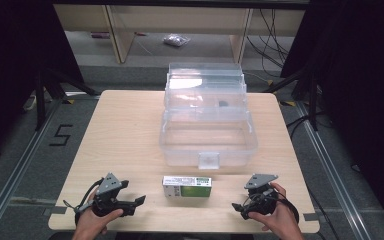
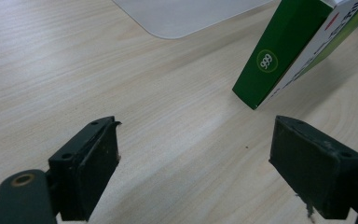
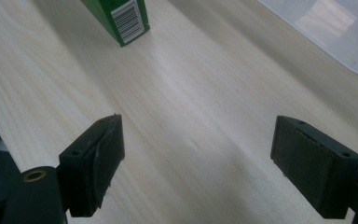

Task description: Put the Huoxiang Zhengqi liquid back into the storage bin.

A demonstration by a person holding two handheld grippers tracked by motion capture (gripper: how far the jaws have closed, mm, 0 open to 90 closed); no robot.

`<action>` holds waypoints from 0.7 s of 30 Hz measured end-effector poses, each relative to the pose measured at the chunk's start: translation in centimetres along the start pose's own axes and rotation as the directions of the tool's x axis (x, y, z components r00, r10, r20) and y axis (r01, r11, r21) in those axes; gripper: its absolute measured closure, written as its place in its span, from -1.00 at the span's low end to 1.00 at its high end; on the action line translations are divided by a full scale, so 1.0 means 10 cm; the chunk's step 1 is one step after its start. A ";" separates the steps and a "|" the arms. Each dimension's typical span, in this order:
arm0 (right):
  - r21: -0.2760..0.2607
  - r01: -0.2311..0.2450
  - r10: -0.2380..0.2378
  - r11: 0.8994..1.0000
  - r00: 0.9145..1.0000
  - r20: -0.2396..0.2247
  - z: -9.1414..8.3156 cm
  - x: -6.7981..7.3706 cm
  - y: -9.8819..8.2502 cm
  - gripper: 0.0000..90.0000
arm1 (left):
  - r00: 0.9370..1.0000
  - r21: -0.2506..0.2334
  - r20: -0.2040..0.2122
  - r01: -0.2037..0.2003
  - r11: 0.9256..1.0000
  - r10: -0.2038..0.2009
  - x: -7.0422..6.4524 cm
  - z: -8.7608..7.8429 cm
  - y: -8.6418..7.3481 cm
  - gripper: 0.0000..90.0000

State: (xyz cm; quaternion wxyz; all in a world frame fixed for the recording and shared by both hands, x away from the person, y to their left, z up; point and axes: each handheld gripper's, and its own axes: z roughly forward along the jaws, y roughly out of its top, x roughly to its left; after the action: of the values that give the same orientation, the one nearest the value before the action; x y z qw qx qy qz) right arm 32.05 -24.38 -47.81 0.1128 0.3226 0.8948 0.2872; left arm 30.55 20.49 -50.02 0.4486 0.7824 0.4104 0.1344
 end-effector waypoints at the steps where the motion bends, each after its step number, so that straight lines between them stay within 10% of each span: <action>1: 0.014 0.004 -0.004 1.000 1.000 0.013 -0.02 0.01 0.02 -0.59 | 1.000 -0.008 0.001 0.001 1.000 -0.001 0.00 0.00 0.00 -0.67; 21: 0.085 0.076 -0.075 0.993 0.997 -0.013 -0.11 0.01 0.38 -0.57 | 1.000 0.013 -0.004 -0.017 1.000 0.017 0.02 -0.01 0.00 -0.67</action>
State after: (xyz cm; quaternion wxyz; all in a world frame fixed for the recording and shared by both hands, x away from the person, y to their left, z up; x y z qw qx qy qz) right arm 33.46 -22.40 -44.74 0.1054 0.2914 0.9184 0.2460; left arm 30.57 20.71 -49.99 0.4414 0.7886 0.4055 0.1373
